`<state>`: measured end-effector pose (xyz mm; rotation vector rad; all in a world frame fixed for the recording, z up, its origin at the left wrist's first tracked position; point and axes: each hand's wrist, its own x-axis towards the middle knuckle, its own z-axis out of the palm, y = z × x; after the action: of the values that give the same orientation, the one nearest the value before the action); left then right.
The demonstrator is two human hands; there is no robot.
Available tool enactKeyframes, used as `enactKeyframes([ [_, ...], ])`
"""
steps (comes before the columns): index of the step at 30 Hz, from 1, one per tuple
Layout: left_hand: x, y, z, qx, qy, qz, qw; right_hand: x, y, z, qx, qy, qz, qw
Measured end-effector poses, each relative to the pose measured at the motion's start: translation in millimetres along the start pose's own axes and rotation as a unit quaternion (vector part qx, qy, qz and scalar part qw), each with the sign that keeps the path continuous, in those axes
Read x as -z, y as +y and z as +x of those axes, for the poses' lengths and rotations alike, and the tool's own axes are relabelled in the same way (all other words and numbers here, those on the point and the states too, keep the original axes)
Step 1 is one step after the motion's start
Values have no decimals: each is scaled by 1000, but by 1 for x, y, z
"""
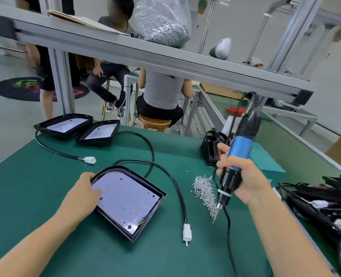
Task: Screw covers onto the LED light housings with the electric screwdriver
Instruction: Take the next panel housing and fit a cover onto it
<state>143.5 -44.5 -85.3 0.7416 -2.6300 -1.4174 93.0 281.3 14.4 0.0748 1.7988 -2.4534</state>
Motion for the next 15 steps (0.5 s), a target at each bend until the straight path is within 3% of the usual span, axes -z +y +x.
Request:
enactKeyframes([
  [4, -18, 2, -7, -26, 47, 18, 998, 7, -28, -20, 54, -50, 153, 985],
  [9, -43, 21, -21, -32, 89, 5, 996, 17, -34, -36, 167, 2, 144, 975],
  [12, -39, 27, -16, -29, 50, 121, 991, 28, -33, -40, 187, 27, 91, 978],
  [14, -31, 37, -12, -69, 96, 222, 968, 38, -28, -40, 188, 37, 96, 977],
  [15, -31, 48, -13, -130, 135, 237, 953, 42, -25, -38, 188, 38, 103, 976],
])
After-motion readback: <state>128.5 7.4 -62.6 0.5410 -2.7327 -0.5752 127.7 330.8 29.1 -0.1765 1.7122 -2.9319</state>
